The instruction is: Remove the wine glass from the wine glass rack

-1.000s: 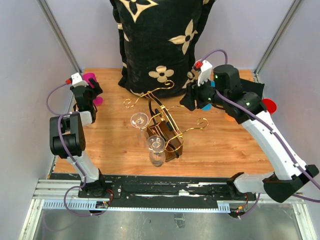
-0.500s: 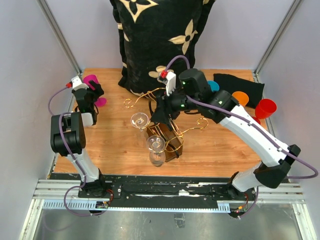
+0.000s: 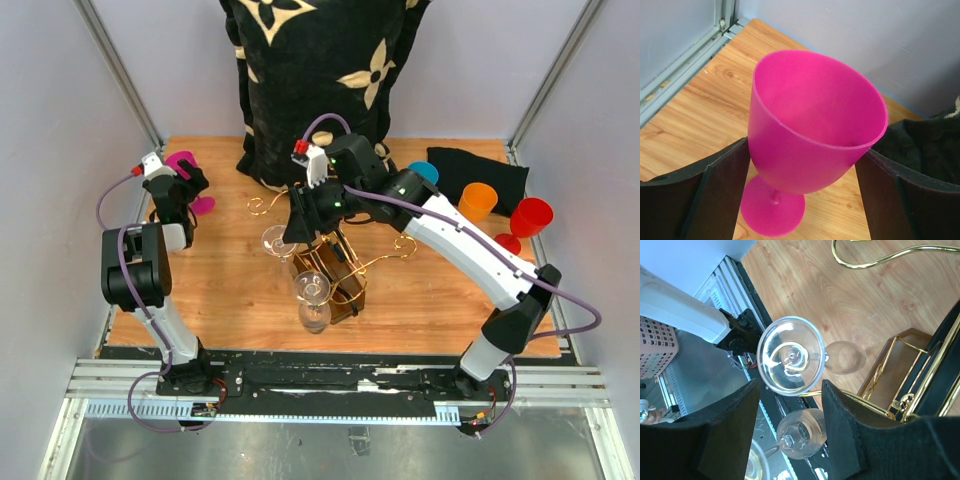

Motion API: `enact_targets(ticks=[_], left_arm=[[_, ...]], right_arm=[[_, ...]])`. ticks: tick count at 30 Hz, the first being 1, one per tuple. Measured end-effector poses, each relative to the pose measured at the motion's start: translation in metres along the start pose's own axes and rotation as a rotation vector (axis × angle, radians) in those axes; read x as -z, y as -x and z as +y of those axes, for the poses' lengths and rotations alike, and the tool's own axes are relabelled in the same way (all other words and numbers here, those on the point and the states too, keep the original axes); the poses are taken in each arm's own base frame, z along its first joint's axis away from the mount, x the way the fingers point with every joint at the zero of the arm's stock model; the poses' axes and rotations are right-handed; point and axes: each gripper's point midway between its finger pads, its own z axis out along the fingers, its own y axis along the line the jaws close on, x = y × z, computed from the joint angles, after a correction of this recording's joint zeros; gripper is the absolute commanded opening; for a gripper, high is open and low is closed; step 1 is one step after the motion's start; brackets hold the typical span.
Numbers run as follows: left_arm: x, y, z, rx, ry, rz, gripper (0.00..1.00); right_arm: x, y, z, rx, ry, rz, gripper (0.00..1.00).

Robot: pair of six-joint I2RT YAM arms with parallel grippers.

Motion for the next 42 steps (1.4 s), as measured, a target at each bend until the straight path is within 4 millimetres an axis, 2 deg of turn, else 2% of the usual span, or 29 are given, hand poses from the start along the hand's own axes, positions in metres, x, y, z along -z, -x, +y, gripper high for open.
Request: enact_targets(ticks=[2,4,5,11,19,23,30,38,42], left_arm=[[0.0,0.0,0.0,0.003,0.002,0.003,0.88],[0.0,-0.001,0.0,0.003,0.005,0.009,0.98],[0.0,-0.002,0.001,0.003,0.008,0.014,0.99],[0.001,-0.01,0.005,0.003,0.023,0.045,1.0],[0.002,-0.011,0.005,0.0,0.026,0.051,1.0],[0.003,-0.003,0.002,-0.005,0.021,0.041,1.0],[-0.007,0.021,-0.009,-0.009,0.001,0.006,1.0],[-0.006,0.014,-0.008,-0.011,0.006,0.039,1.0],[-0.006,0.012,-0.008,-0.011,0.008,0.049,1.0]], right_arm=[[-0.006,-0.003,-0.005,-0.012,-0.009,0.015,0.53],[-0.012,-0.005,-0.009,-0.022,-0.019,0.028,0.53],[-0.013,-0.006,-0.011,-0.026,-0.027,0.032,0.53],[-0.015,-0.007,-0.015,-0.033,-0.046,0.036,0.48],[-0.023,-0.009,-0.016,-0.053,-0.031,0.05,0.45],[-0.026,-0.006,-0.011,-0.058,0.0,0.037,0.35],[-0.03,-0.006,-0.01,-0.075,0.011,0.03,0.18],[-0.025,-0.003,-0.004,-0.087,0.03,0.006,0.01],[-0.017,0.0,0.0,-0.084,0.04,-0.011,0.01]])
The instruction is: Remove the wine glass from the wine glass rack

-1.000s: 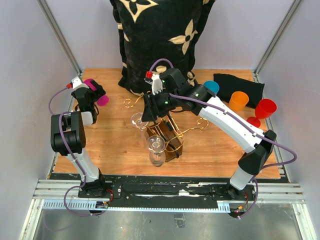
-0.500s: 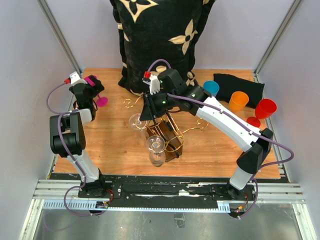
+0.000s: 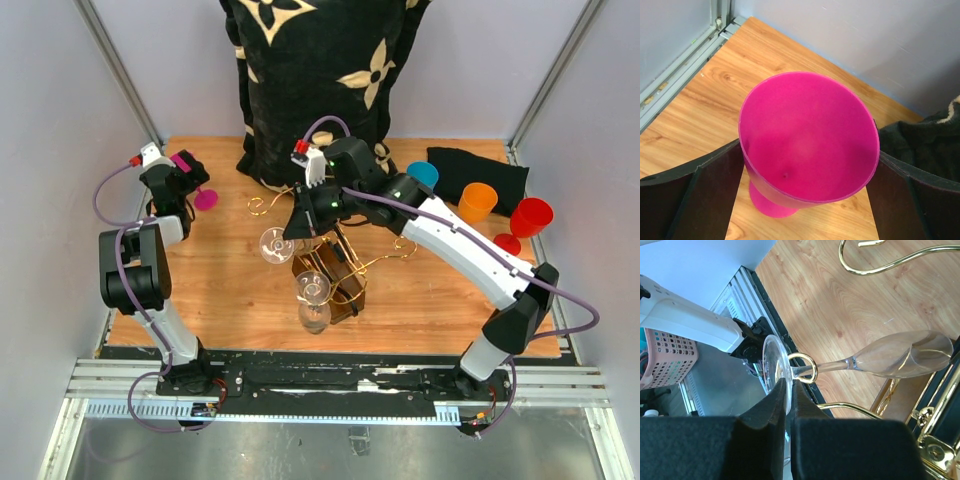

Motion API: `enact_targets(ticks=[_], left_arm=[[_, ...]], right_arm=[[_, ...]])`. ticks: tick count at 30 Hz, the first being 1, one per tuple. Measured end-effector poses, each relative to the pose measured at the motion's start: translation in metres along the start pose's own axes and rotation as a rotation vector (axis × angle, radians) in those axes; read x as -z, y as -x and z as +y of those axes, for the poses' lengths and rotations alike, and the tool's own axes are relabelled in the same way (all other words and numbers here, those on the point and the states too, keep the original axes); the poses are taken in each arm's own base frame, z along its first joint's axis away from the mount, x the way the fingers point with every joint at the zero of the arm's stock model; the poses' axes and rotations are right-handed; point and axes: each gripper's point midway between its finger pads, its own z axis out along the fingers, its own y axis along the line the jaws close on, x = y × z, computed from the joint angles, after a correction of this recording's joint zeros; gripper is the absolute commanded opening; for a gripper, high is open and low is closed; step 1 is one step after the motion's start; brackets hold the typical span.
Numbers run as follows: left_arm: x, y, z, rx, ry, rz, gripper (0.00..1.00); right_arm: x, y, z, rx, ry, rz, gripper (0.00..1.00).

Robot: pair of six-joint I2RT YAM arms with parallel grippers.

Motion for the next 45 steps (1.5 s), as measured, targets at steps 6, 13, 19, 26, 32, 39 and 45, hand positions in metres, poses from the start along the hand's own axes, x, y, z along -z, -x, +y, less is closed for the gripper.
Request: enact_targets(ticks=[6,13,19,26,32,39,45], left_arm=[[0.002,-0.001,-0.005,0.009,-0.014,0.01,1.0],[0.003,-0.007,-0.028,-0.047,-0.032,0.031,1.0],[0.001,-0.003,-0.036,-0.146,0.01,0.027,1.0],[0.003,-0.002,-0.023,-0.22,0.088,0.01,1.0],[0.008,-0.015,-0.028,-0.276,0.09,0.027,1.0],[0.008,-0.016,-0.032,-0.304,0.092,0.031,1.0],[0.003,0.001,-0.038,-0.319,0.1,0.018,1.0]], right_arm=[[0.006,0.001,-0.004,-0.013,-0.004,-0.019,0.01],[0.007,-0.001,-0.002,-0.028,0.017,-0.035,0.01],[0.007,-0.001,-0.001,-0.033,0.031,-0.04,0.01],[0.008,-0.001,-0.005,-0.041,0.034,-0.04,0.01],[0.009,-0.001,-0.007,-0.045,0.036,-0.042,0.01],[0.014,-0.002,-0.002,-0.046,0.058,-0.049,0.01],[0.018,0.0,0.006,-0.058,0.099,-0.069,0.01]])
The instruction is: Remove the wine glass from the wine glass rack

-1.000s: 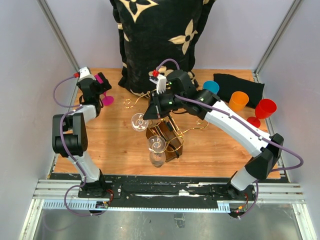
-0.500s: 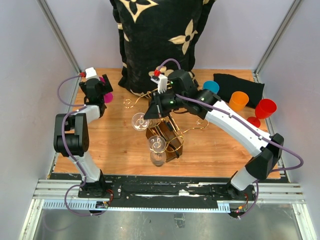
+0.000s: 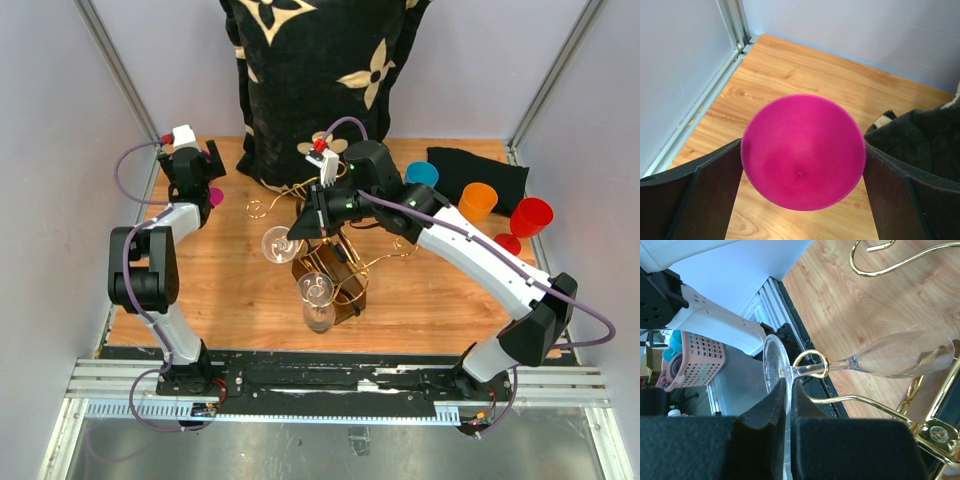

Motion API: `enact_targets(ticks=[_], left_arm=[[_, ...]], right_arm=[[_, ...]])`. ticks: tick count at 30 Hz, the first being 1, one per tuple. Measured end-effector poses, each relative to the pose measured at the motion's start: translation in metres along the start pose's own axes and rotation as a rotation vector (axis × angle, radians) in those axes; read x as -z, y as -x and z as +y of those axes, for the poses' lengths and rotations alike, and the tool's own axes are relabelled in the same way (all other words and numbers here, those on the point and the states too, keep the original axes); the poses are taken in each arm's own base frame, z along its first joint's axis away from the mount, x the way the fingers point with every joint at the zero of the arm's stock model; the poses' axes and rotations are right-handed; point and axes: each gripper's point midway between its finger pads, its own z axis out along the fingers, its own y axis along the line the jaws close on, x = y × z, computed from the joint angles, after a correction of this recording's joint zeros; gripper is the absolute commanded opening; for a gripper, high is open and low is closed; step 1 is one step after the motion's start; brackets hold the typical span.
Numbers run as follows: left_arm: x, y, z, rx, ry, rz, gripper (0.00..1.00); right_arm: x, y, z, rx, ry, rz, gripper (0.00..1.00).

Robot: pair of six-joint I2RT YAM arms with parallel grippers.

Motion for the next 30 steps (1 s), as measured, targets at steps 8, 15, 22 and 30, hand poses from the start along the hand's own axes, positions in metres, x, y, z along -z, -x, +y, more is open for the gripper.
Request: enact_targets(ticks=[8,15,22,30], left_arm=[[0.003,0.009,-0.001,0.009,-0.005,0.0,1.0],[0.011,0.02,-0.007,0.052,-0.036,0.003,1.0],[0.024,0.042,-0.011,0.098,-0.064,-0.021,1.0],[0.034,0.058,-0.011,0.111,-0.071,-0.043,1.0]], right_arm=[[0.001,0.003,0.011,-0.02,0.048,-0.008,0.01],[0.018,0.015,0.011,-0.04,0.051,-0.052,0.01],[0.024,0.023,0.004,-0.064,0.048,-0.081,0.01],[0.024,0.018,0.004,-0.068,0.055,-0.069,0.01]])
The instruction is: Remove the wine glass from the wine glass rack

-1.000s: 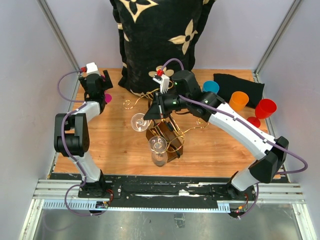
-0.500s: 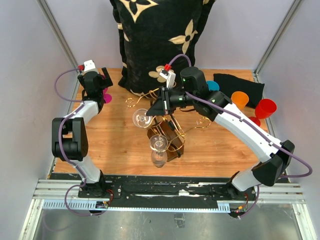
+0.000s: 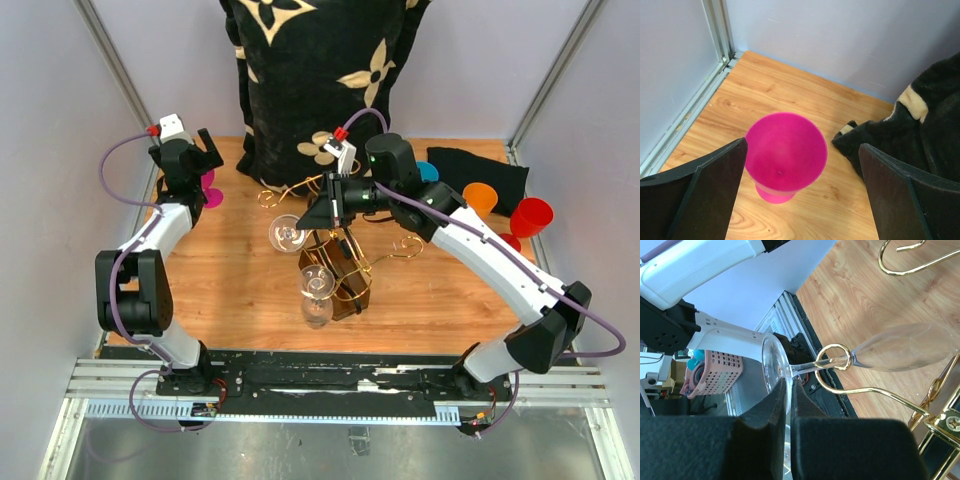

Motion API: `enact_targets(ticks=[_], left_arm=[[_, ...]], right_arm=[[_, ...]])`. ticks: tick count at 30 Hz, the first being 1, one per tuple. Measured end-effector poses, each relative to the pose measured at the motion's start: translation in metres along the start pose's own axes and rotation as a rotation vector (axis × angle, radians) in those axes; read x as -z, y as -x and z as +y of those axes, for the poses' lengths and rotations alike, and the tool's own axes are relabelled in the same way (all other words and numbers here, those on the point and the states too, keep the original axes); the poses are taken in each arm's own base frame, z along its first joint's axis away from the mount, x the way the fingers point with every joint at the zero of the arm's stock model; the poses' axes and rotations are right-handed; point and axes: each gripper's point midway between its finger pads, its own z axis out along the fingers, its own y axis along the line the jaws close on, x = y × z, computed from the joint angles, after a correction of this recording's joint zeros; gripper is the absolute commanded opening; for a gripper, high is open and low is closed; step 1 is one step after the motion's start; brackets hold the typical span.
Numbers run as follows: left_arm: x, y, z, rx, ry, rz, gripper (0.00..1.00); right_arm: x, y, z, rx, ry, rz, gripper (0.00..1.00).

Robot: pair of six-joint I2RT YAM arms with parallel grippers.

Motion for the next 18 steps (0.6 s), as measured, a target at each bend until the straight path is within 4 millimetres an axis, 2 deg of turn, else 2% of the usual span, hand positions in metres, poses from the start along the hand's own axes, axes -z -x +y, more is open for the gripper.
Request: enact_targets(ticks=[9,18], left_arm=[[0.002,-0.004,-0.002,0.004,-0.014,0.019,1.0],[0.003,-0.007,-0.003,0.007,-0.019,0.035,1.0]], right_arm=[[0.001,-0.011,0.0,-0.017,0.053,0.02,0.01],[-0.008,-0.014,0.002,-0.063,0.119,0.055,0.01]])
